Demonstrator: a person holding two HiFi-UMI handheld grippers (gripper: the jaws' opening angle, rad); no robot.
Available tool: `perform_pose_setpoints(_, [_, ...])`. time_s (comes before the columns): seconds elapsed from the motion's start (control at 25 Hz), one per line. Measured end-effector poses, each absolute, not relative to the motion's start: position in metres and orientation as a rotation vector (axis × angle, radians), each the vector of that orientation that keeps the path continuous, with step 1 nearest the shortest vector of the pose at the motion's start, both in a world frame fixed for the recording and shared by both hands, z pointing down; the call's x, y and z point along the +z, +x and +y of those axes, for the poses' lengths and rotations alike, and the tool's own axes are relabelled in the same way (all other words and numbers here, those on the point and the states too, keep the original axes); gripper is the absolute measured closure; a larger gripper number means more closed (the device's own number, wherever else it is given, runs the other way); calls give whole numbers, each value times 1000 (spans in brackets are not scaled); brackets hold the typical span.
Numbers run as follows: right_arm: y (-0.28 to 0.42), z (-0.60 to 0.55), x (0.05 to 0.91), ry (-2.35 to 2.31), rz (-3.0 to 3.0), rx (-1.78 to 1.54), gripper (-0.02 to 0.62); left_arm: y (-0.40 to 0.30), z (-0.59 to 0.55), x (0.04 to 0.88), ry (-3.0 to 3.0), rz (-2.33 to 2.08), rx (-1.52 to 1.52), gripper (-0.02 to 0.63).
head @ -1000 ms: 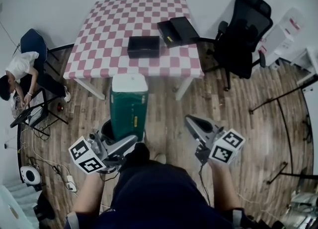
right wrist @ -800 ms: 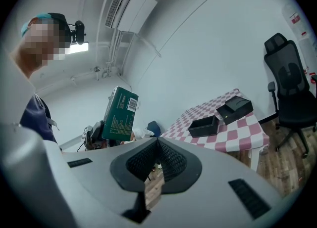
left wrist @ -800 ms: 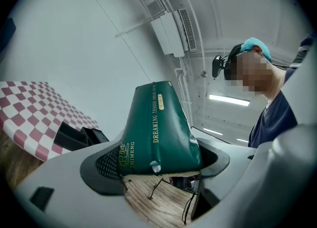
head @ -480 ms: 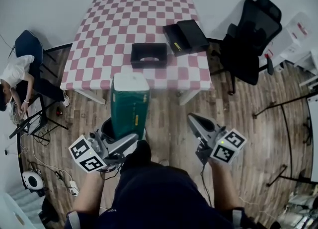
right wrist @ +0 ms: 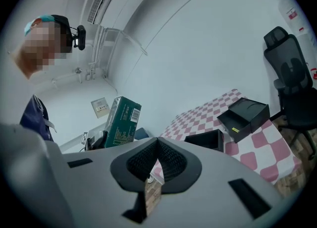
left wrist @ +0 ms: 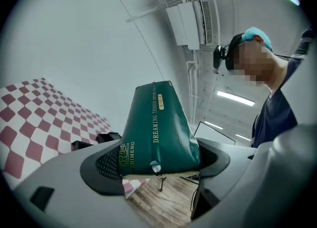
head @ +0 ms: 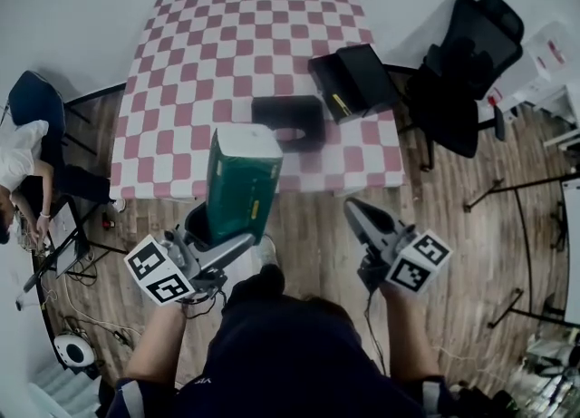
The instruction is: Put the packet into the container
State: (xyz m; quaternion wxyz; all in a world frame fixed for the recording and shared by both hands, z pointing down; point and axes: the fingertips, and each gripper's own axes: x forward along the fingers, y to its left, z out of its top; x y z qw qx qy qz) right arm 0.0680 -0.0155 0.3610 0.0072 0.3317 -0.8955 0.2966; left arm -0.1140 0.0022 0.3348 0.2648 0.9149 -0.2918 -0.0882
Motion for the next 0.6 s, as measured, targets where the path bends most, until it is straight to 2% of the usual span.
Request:
perform_pose_setpoints(0.32, [51,-59,364,1101,-2763,933,578,-135,-77,355,2526,-751,-111,176])
perform_pose_setpoints(0.6, [75,-86,383,1132,-2729,970,578,-125,-134,384,2597,-744,112,177])
